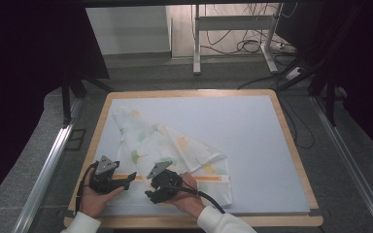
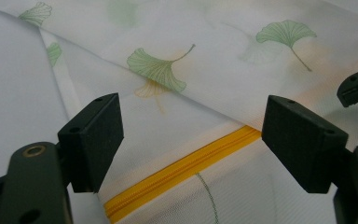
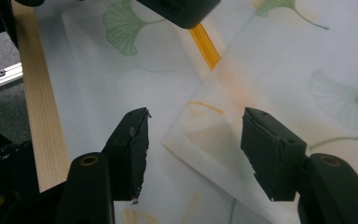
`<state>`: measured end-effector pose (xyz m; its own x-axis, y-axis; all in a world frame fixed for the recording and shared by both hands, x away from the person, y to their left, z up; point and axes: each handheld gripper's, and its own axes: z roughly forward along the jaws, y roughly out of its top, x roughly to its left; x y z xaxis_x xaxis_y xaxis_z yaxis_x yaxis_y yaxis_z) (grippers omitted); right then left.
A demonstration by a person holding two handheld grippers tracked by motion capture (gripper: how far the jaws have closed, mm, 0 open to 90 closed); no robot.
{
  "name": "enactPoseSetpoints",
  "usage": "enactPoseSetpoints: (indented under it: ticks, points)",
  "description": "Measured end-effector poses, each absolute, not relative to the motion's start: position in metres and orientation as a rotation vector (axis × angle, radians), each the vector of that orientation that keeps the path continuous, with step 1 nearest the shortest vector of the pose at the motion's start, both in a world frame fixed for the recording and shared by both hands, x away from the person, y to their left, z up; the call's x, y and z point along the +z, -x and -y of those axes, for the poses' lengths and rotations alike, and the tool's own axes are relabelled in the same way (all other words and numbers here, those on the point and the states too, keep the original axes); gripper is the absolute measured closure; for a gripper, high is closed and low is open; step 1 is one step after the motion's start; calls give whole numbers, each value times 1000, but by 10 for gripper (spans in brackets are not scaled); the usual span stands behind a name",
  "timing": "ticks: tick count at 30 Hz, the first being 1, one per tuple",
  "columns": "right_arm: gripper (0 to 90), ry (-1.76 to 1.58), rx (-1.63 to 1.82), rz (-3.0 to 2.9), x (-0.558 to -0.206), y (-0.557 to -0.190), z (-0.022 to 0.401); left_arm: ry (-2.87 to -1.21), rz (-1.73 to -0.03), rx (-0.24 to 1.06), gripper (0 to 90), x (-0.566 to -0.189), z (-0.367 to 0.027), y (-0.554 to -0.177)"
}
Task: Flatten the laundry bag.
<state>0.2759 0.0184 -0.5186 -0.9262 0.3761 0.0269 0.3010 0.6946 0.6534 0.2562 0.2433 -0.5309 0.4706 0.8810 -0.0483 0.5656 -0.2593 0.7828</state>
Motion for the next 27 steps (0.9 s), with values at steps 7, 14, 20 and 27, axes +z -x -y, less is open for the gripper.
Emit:
enactPoseSetpoints:
  ticks: [7, 14, 20, 27]
  points:
    - [457, -506, 1009, -2793, -526, -276, -27, -1961, -1202, 526, 203, -532, -243, -256]
    - [581, -505, 960, -2778, -530, -276, -29, -1965, -1202, 528, 203, -532, -243, -257]
    - [708, -515, 946, -2765, -529, -279, -26, -1966, -1201, 527, 201, -532, -242, -257]
    - [837, -534, 963, -2769, -529, -285, -22, -1977, -1199, 527, 201, -533, -242, -257]
